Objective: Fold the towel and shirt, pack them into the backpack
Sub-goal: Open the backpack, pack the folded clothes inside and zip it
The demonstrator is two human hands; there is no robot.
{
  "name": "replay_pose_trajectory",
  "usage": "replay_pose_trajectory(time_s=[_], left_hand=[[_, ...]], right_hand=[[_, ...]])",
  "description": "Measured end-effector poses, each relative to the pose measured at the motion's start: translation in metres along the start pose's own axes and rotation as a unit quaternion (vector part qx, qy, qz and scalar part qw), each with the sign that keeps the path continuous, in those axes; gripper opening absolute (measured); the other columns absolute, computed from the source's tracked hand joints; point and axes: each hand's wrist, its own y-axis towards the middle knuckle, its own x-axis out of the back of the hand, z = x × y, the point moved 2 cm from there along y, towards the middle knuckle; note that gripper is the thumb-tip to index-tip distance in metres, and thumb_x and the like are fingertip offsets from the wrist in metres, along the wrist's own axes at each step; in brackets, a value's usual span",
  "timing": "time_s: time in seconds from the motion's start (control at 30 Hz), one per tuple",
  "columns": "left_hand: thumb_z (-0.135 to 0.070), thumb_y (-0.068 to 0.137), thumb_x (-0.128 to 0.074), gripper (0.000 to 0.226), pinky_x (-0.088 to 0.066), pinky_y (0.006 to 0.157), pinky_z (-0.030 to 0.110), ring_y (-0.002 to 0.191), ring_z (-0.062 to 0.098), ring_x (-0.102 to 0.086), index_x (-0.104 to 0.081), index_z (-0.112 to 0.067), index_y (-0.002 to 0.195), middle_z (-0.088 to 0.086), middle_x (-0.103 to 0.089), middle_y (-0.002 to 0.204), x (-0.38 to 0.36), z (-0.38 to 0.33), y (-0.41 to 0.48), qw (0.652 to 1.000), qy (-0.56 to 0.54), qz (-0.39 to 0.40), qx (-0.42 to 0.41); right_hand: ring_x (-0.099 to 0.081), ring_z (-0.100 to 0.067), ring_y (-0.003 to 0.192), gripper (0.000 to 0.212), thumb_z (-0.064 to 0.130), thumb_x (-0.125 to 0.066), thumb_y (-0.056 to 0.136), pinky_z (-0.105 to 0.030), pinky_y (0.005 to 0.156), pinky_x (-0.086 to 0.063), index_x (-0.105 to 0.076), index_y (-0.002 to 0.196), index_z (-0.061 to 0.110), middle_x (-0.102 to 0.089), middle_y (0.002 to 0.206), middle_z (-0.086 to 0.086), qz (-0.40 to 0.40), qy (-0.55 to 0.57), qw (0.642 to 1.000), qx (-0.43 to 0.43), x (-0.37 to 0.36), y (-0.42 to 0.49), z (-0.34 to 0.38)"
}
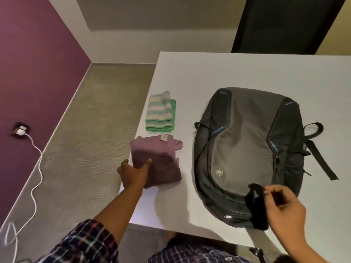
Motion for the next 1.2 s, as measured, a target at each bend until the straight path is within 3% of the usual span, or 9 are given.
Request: replay_pose_trajectory(time_s=[0.17,0.33,0.47,0.63,0.77,0.9,1.0,1.1,1.2], left_hand=[[-0.036,0.063,-0.089,0.086,-0.052,0.091,0.047,0.109,0.036,-0.059,-0.049,-0.005,0.132,0.015,-0.060,0.128,-0.003,0.010,0.026,0.986,-0.098,0.102,0.090],[-0.030,0.063,-0.090,0.071,-0.056,0.077,0.040,0.091,0.030,-0.063,-0.059,-0.002,0.120,0.011,-0.066,0.111,-0.001,0.022,0.033,0.954,-0.168,0.208,0.138],[-0.035,0.050,-0.092,0.085,-0.059,0.075,0.047,0.097,0.033,-0.069,-0.059,-0.014,0.125,0.009,-0.072,0.111,0.005,0.028,0.022,0.897,-0.260,0.318,0.164],[-0.008,0.069,-0.076,0.068,-0.051,0.092,0.057,0.115,0.040,-0.059,-0.054,-0.018,0.132,0.018,-0.063,0.126,0.018,0.029,-0.004,0.809,-0.343,0.462,0.119],[-0.001,0.069,-0.068,0.063,-0.055,0.084,0.045,0.114,0.039,-0.060,-0.058,-0.016,0.129,0.021,-0.064,0.122,0.027,0.017,-0.028,0.787,-0.345,0.501,0.103],[-0.003,0.063,-0.068,0.061,-0.057,0.079,0.041,0.102,0.033,-0.066,-0.062,-0.012,0.124,0.021,-0.068,0.115,0.033,0.000,-0.046,0.782,-0.321,0.525,0.098],[-0.005,0.060,-0.070,0.065,-0.057,0.080,0.043,0.102,0.034,-0.066,-0.061,-0.009,0.125,0.023,-0.067,0.116,0.030,-0.003,-0.057,0.773,-0.346,0.520,0.112],[-0.010,0.067,-0.065,0.043,-0.059,0.068,0.040,0.091,0.032,-0.071,-0.073,-0.007,0.109,0.022,-0.071,0.106,0.025,-0.006,-0.073,0.745,-0.372,0.534,0.144],[-0.013,0.070,-0.068,0.046,-0.058,0.075,0.044,0.092,0.033,-0.070,-0.068,-0.006,0.116,0.022,-0.070,0.110,0.017,-0.011,-0.089,0.734,-0.363,0.551,0.161]], right_hand=[[-0.060,-0.009,0.115,0.024,0.014,-0.067,0.087,-0.024,0.094,-0.047,-0.067,0.105,0.030,-0.061,0.125,0.022,0.117,-0.084,0.967,0.210,-0.062,-0.032,0.038],[-0.021,-0.010,0.148,0.067,0.023,-0.062,0.086,-0.026,0.117,-0.020,-0.038,0.148,0.019,-0.025,0.159,0.006,0.240,-0.205,0.883,0.347,-0.130,-0.043,0.081],[-0.009,-0.013,0.151,0.081,0.036,-0.061,0.085,-0.033,0.122,-0.017,-0.022,0.155,0.020,-0.014,0.162,0.004,0.263,-0.239,0.851,0.385,-0.169,-0.044,0.106],[0.000,-0.018,0.152,0.097,0.055,-0.067,0.080,-0.043,0.122,-0.017,-0.013,0.156,0.027,-0.004,0.163,0.001,0.279,-0.247,0.832,0.411,-0.190,-0.052,0.127],[0.014,-0.025,0.150,0.109,0.074,-0.063,0.070,-0.056,0.119,-0.001,0.001,0.153,0.044,0.009,0.164,0.002,0.298,-0.301,0.804,0.418,-0.196,-0.063,0.143],[0.018,-0.030,0.149,0.115,0.088,-0.056,0.062,-0.067,0.114,-0.005,0.001,0.152,0.046,0.011,0.164,0.000,0.263,-0.334,0.807,0.411,-0.182,-0.075,0.155],[0.019,-0.034,0.148,0.114,0.089,-0.055,0.061,-0.071,0.111,-0.004,-0.001,0.152,0.047,0.010,0.164,-0.002,0.264,-0.350,0.790,0.429,-0.162,-0.081,0.157],[0.015,-0.038,0.148,0.114,0.086,-0.057,0.063,-0.071,0.111,-0.001,0.001,0.153,0.045,0.005,0.165,-0.008,0.282,-0.375,0.765,0.441,-0.139,-0.083,0.150],[0.002,-0.042,0.149,0.110,0.051,-0.072,0.070,-0.067,0.113,-0.012,-0.002,0.155,0.039,-0.005,0.164,-0.013,0.266,-0.402,0.760,0.436,-0.120,-0.081,0.134]])
